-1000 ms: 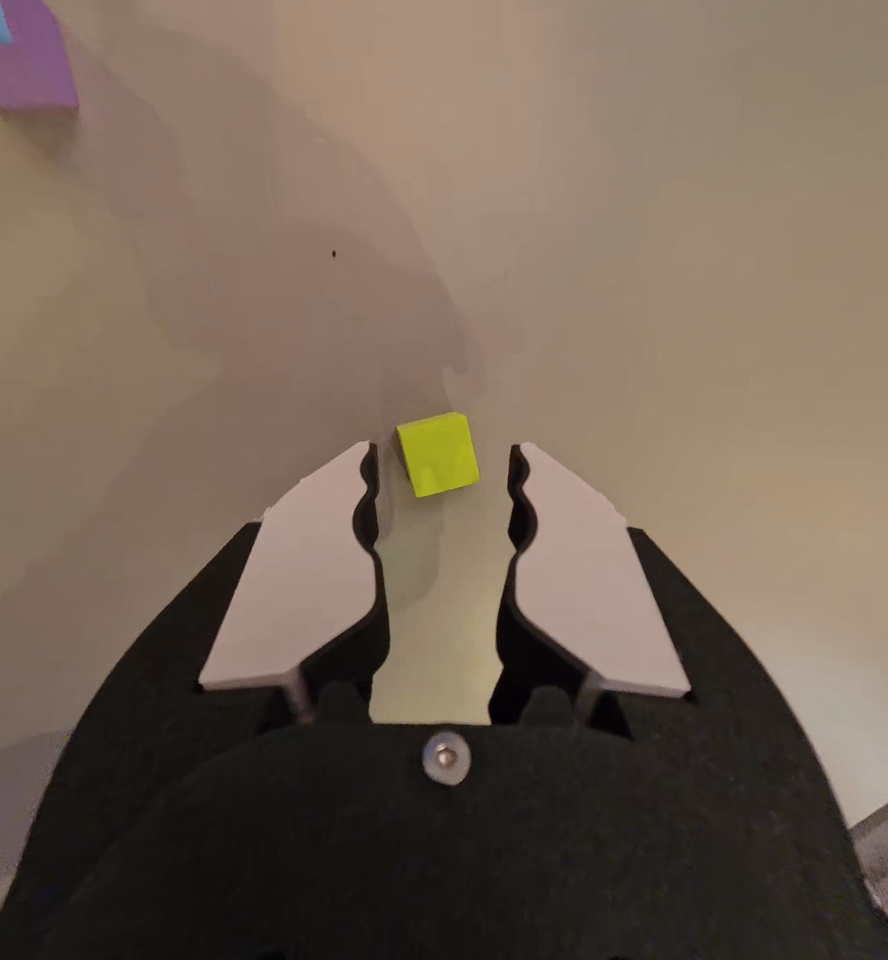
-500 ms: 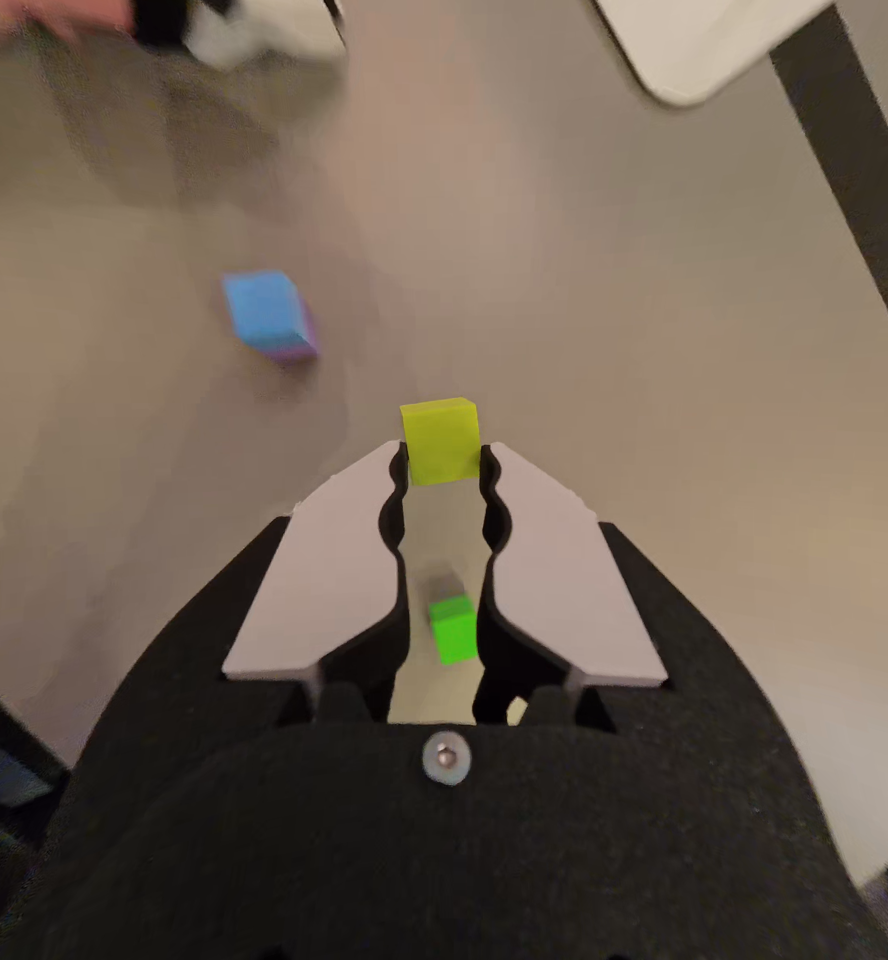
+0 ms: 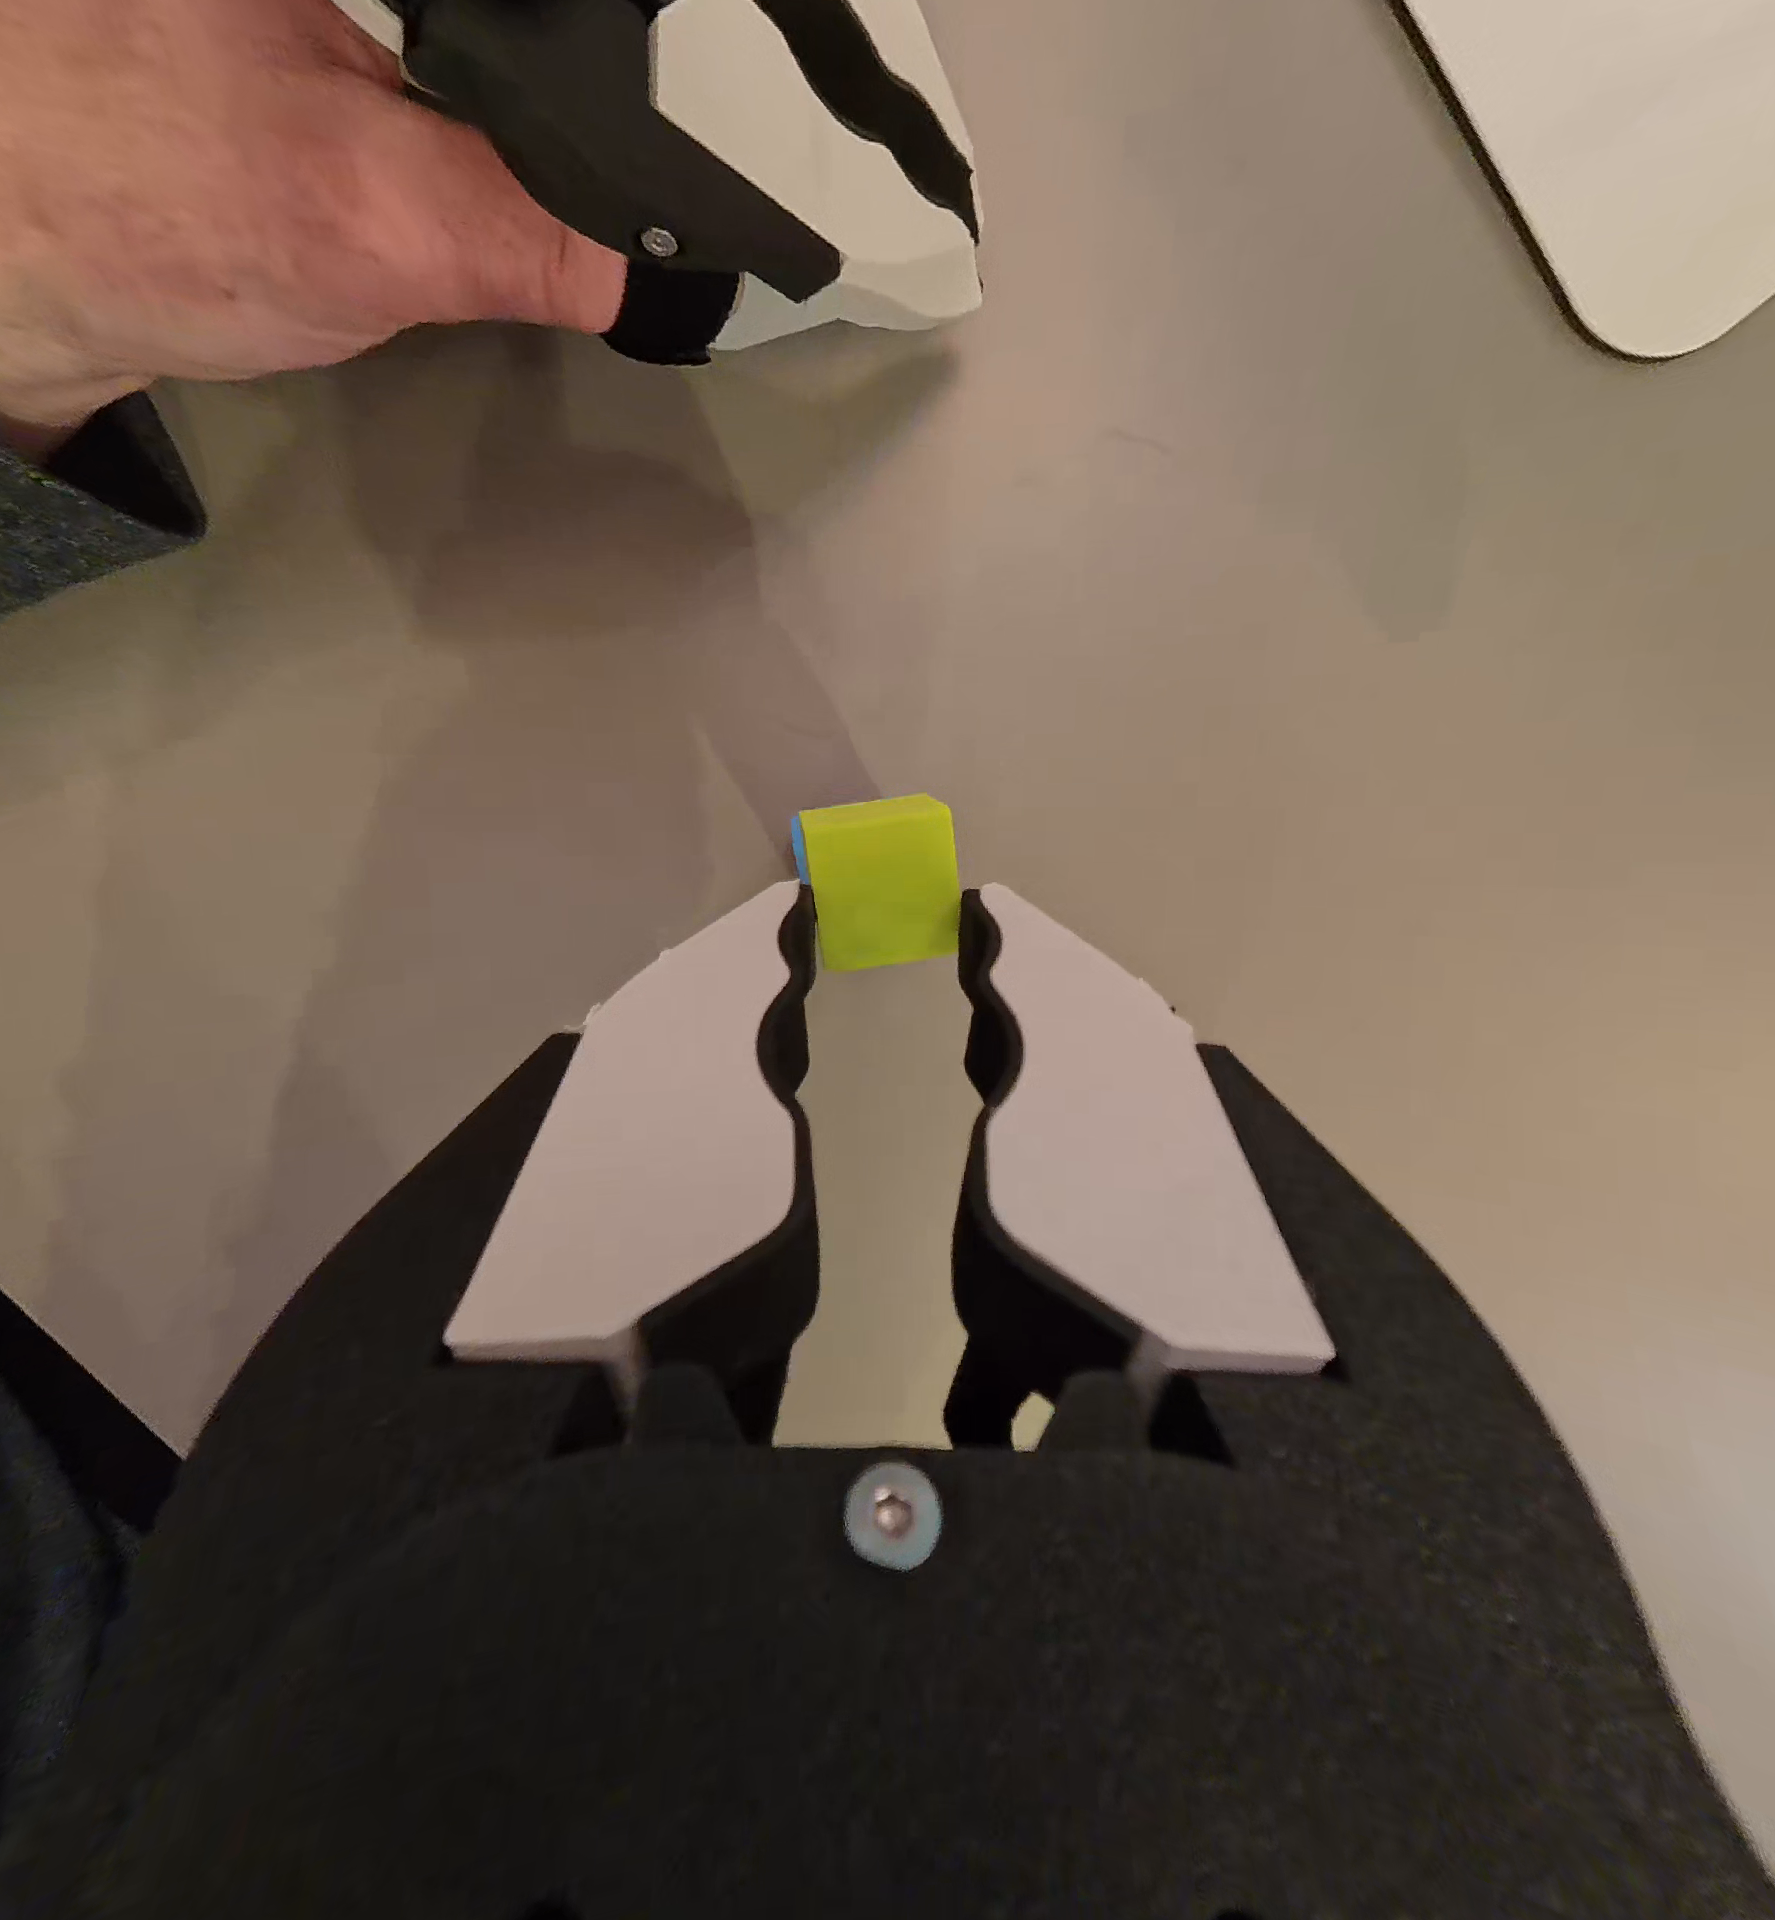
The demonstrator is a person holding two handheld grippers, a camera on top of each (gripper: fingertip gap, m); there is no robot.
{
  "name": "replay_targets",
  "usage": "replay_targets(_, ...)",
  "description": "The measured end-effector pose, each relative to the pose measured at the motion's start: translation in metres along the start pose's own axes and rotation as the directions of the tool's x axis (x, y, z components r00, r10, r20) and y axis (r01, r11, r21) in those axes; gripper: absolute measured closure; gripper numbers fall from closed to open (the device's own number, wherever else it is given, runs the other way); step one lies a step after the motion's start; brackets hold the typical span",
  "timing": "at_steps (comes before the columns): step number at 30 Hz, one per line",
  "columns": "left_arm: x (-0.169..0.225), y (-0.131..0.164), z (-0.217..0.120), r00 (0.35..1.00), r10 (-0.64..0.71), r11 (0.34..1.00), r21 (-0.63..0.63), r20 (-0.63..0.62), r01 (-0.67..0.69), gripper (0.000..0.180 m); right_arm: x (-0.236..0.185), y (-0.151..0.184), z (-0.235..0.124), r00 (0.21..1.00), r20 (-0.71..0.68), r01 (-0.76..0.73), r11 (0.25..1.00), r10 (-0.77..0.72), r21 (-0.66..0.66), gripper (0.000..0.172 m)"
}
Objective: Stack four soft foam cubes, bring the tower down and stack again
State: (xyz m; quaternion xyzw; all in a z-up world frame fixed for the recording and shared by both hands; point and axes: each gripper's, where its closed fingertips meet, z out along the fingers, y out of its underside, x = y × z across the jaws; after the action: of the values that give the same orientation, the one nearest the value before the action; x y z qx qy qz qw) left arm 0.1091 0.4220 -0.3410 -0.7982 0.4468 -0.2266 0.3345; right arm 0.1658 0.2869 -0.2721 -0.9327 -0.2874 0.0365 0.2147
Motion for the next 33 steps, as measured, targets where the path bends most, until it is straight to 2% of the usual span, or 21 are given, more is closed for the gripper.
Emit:
replay_targets(10,0.000,0.000,0.000,1.000,0.002,1.000,-0.004,0.000,-0.002,0.170,-0.005,0.004,0.012,1.000,0.006,0.018,0.999,-0.018,-0.038,0.145)
replay_targets(33,0.000,0.001,0.001,1.000,0.006,1.000,-0.010,0.001,-0.006,0.170,-0.004,0.004,0.010,0.999,0.006,0.050,0.997,-0.050,-0.059,0.145)
